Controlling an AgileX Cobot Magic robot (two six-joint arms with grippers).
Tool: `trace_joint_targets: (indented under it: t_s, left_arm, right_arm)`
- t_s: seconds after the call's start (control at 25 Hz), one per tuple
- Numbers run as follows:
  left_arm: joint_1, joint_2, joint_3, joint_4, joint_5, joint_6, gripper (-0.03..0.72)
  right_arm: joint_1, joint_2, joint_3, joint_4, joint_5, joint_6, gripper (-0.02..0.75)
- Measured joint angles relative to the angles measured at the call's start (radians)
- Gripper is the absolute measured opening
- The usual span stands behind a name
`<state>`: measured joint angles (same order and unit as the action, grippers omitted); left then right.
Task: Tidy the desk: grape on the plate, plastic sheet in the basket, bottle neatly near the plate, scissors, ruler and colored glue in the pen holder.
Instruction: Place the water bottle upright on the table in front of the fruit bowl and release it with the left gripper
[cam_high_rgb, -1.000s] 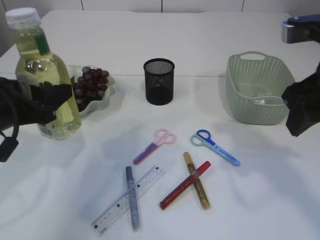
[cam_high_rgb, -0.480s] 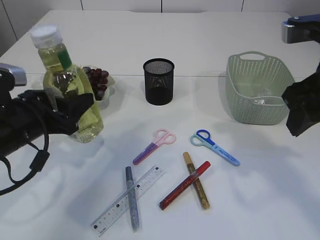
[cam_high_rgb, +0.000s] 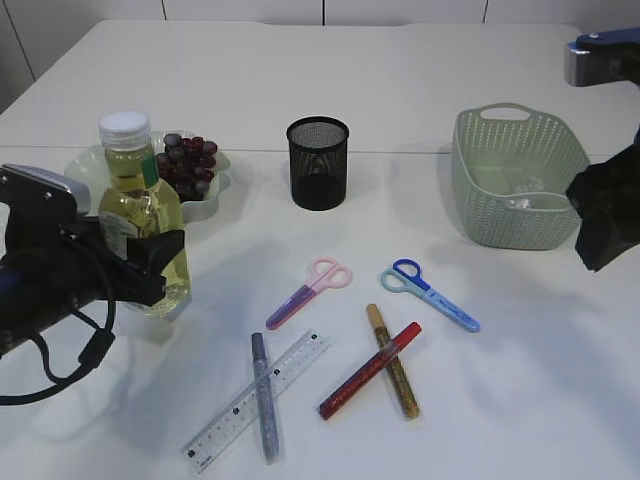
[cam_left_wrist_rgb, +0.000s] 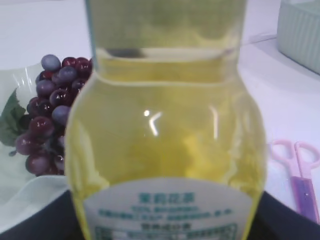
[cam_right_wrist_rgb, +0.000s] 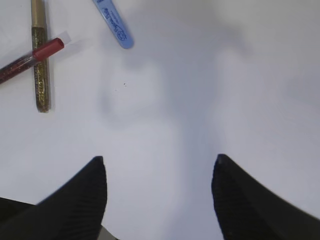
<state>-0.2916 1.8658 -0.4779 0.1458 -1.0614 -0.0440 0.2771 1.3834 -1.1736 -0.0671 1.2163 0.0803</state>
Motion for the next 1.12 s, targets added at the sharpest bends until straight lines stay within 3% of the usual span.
trace_joint_targets:
  t_s: [0.6,0.88,1.12]
  left_arm:
    - [0.000,0.175,-0.092,-0.054,-0.075,0.044,0.441]
    - [0.000,0.213,-0.111,-0.146,-0.112,0.044,0.441]
    - [0.000,0.213,-0.111,-0.140,-0.116,0.044,0.454]
  right_arm:
    - [0.000,0.000,0.000,0.009,-0.006,0.000,0.512]
    - [0.000,0.000,0.000,0.013,-0.008,0.000,0.512]
    - [0.000,0.000,0.000,0.013,-0.008,0.000,0.512]
